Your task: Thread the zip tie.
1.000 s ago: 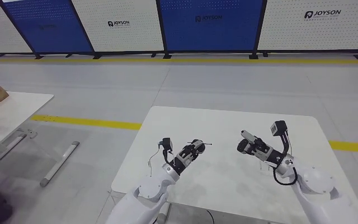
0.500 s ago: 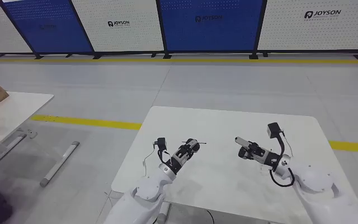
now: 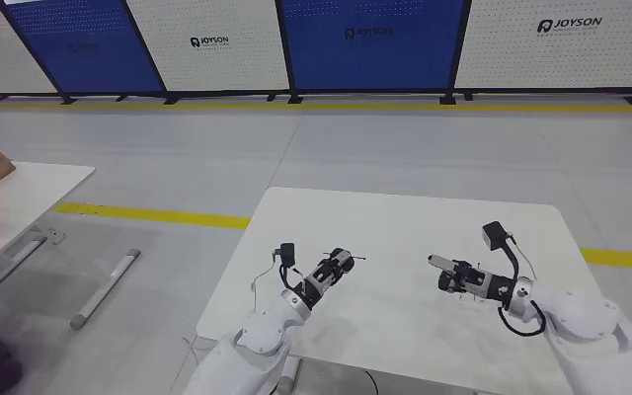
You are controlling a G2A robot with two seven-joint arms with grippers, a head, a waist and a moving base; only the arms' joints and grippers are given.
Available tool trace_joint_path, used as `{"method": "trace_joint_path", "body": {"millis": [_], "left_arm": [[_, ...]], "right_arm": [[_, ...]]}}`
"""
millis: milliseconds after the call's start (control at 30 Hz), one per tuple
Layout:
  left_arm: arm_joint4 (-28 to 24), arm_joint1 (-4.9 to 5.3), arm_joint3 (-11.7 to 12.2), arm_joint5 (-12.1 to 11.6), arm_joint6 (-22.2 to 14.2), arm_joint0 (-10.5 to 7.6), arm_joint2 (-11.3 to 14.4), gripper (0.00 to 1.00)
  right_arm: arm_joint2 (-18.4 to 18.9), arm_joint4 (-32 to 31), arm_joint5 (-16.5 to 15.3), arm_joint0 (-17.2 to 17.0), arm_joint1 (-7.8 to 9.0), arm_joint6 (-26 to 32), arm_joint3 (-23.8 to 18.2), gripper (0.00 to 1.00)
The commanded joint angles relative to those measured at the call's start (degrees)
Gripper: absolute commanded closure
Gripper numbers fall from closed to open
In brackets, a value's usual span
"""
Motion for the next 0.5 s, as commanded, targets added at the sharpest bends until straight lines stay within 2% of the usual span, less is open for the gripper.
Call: {"method": "trace_joint_path", "body": {"millis": [0,333,400,467], "left_arm": [[0.0,0.0,0.0,0.0,0.0,0.0,0.0,1.0],[0.0,-0.03,-0.1,0.0,0.0,-0.06,0.1,1.0],[-0.5,-0.01,-0.5,-0.6,-0.8,0.07,0.1,1.0],[-0.8,0.13,-2.0,-1.8,-1.7,0.82,-0.3,1.0]], "right_arm": [[0.0,0.0,0.0,0.0,0.0,0.0,0.0,0.0],[0.0,0.0,0.0,0.0,0.0,0.0,0.0,0.0],[0.0,0.0,0.0,0.0,0.0,0.0,0.0,0.0],[0.0,0.0,0.0,0.0,0.0,0.0,0.0,0.0]]}}
